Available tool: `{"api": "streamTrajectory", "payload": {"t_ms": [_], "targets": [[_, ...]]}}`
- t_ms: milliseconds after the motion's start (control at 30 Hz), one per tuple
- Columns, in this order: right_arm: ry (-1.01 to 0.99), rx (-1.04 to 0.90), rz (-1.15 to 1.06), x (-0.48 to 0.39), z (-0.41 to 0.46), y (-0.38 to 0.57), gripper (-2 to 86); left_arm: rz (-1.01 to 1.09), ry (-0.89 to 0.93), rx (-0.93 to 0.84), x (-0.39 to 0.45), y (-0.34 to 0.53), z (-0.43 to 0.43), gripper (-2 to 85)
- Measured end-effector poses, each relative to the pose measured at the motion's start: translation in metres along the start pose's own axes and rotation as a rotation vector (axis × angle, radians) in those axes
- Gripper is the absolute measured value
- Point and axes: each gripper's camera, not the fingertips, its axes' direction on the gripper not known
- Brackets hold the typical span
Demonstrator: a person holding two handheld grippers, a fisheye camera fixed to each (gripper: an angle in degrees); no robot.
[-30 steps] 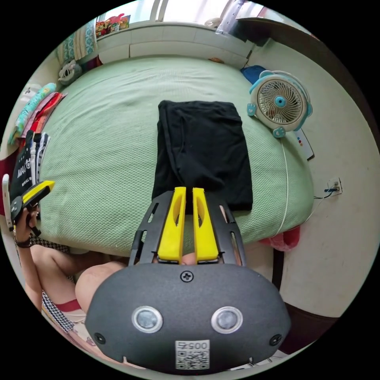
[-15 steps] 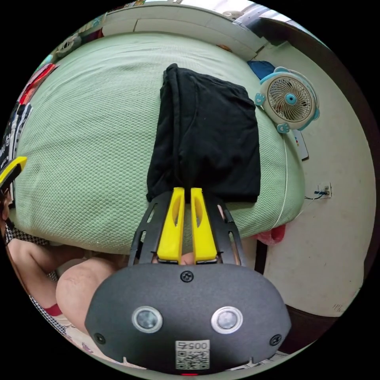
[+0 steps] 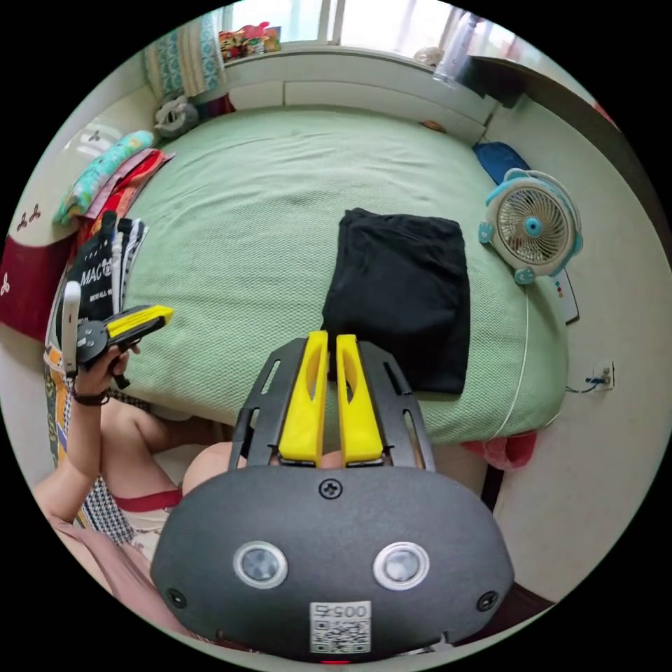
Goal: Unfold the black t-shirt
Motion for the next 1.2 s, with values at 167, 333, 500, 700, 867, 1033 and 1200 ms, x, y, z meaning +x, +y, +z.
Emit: {"api": "streamTrajectory", "payload": {"t_ms": [167,333,500,700,867,1033,1200], "targets": [[-0.106,-0.085,-0.11,-0.06,0.035,0.001,0.0,0.004,0.005,-0.007,0.001,0.002,-0.001,-0.2],[-0.22,-0.137,-0.206,-0.113,0.07,0.011,1.5,0.006,-0.002,-0.006,0.0,0.004,-0.005,-0.2],[-0.281,-0.232,-0.279,-0.143,0.087,0.017,3.5,-0.007,0.008,-0.011,-0.005,0.005,-0.008,-0.2],[-0.209,-0.07,-0.2,-0.127,0.069,-0.006,9.1,-0.022,0.007,-0.004,-0.011,0.009,-0.013,-0.2],[-0.083,-0.061,0.027,-0.113,0.119,-0.052,12.8,-0.016,0.008,-0.011,-0.012,0.011,-0.016,-0.2],[0.047,-0.032,0.202,-0.111,0.163,-0.072,13.3,0.036,-0.038,-0.002,-0.014,0.015,-0.024,-0.2],[0.086,-0.059,0.257,-0.099,0.191,-0.071,11.7,0.009,-0.021,-0.022,-0.028,0.019,-0.026,-0.2]]}}
